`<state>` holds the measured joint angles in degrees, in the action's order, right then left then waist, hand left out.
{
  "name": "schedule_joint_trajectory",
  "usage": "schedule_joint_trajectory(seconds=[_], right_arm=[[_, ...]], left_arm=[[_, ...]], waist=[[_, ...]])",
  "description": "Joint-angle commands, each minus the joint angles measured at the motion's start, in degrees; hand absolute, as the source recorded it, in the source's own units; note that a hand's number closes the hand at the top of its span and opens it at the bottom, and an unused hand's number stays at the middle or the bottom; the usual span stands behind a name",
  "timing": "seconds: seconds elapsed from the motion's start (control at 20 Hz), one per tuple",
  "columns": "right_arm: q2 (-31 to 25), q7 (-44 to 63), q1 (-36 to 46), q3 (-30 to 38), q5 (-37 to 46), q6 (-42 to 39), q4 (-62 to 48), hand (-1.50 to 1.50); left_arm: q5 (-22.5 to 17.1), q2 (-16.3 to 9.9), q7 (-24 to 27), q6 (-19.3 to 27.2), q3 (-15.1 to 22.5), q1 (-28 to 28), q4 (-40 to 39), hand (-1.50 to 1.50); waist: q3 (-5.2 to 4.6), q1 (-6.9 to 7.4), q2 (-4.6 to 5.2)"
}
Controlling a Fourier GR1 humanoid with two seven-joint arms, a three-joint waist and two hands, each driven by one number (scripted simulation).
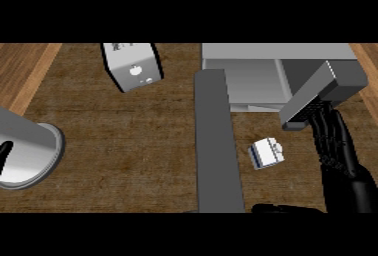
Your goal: Pick up the milk, place it into the microwave and close the microwave
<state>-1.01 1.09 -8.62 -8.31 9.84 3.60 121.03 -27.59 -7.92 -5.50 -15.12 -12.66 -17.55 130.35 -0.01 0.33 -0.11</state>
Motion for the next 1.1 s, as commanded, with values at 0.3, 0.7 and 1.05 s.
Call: schedule_joint_trajectory(seconds=[0.3, 0.7, 1.05], right_arm=[[0.99, -8.97, -3.42, 1.21, 1.31, 6.29, -12.97, -1.50], [-0.81, -20.01, 1.17, 10.49, -1.55, 5.05, -32.48, -1.50], [-0.82, -31.96, 4.20, 13.98, -1.40, 5.75, -51.58, -1.50]], left_arm=[[-9.78, -0.20, 0.73, -8.09, -9.41, -9.20, 3.23, -1.50], [-11.31, 1.78, 0.68, -11.55, -11.54, -12.66, 4.80, -1.50], [-15.71, 1.17, -0.03, -14.25, -15.20, -14.69, 5.41, -1.50]], waist=[[0.01, 0.20, -0.01], [0.04, 0.34, 0.05], [0.06, 0.61, 0.06]])
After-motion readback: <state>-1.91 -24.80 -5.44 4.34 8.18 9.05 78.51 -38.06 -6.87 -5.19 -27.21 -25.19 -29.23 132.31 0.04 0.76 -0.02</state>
